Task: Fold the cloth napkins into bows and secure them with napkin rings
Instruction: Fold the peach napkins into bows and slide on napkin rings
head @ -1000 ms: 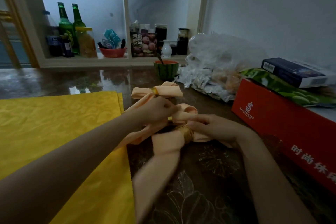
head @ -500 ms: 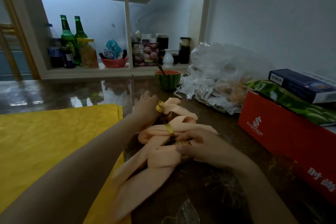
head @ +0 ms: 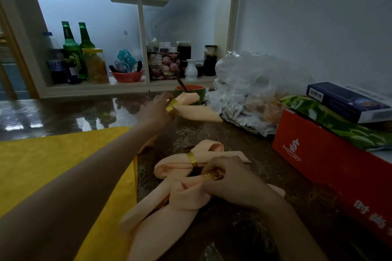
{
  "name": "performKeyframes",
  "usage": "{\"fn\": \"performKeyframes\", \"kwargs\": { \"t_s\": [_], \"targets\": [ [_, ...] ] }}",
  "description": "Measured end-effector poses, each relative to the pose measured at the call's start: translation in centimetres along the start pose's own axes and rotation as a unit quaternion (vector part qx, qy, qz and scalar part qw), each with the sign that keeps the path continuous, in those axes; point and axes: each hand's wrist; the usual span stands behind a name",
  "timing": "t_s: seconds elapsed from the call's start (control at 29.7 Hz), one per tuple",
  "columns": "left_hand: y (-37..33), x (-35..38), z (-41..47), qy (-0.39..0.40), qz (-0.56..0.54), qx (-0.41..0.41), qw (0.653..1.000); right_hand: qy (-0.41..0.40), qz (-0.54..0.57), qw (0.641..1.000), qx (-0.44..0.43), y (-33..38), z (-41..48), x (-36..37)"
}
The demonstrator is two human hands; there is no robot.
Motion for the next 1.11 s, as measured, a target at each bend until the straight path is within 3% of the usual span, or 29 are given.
{"fn": "performKeyframes", "kwargs": {
  "t_s": [0.17, 0.24, 0.34, 0.47, 0.57, 0.67, 0.81, 1.01, 1.08, 1.11],
  "targets": [
    [-0.9, 3.0, -1.1, 0.104, 0.220, 0.108, 0.964, -0.036, -0.048, 0.998, -0.002, 0.0, -0.1, -0.2],
    [-1.2, 3.6, -1.4, 0.137, 0.243, 0.088, 0.956, -0.052, -0.068, 0.996, -0.014, 0.0, -0.2, -0.2],
    [-2.5, 2.4, -2.8, 0.151, 0.168, 0.017, 0.974, -0.034, -0.066, 0.997, 0.005, -0.2, -0.2, -0.6],
    [-3.0, -1.3, -8.7, 0.100, 0.022, 0.018, 0.995, 0.068, -0.079, 0.994, 0.038, -0.1, -1.4, -2.2],
    [-2.8, -2.4, -13.5, 0.199, -0.023, 0.032, 0.979, 0.126, -0.097, 0.987, 0.039, 0.4, -2.8, -3.8],
    [-2.8, -1.9, -14.6, 0.254, -0.021, 0.022, 0.967, 0.127, -0.130, 0.982, 0.045, 0.9, -3.1, -4.0],
    [-3.9, -1.5, -15.0, 0.238, -0.073, 0.030, 0.968, 0.116, -0.118, 0.985, 0.044, 1.2, -3.8, -3.7],
    [-4.4, -2.2, -15.2, 0.200, -0.158, -0.027, 0.967, 0.037, -0.018, 0.999, 0.033, 1.1, -5.2, -2.4],
    [-4.3, -3.1, -14.8, 0.186, -0.143, -0.039, 0.971, -0.044, 0.072, 0.996, -0.006, 2.3, -5.6, -2.3],
    [-4.2, -3.5, -14.7, 0.184, -0.112, -0.034, 0.976, -0.126, 0.055, 0.990, -0.013, 2.9, -4.8, -2.3]
  ]
}}
Point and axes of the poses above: each hand's wrist, its own z-axis towards the middle knuckle, its own x-axis out of the palm, y = z × x, and after that the axes turned 8 degrees about -z, right-handed
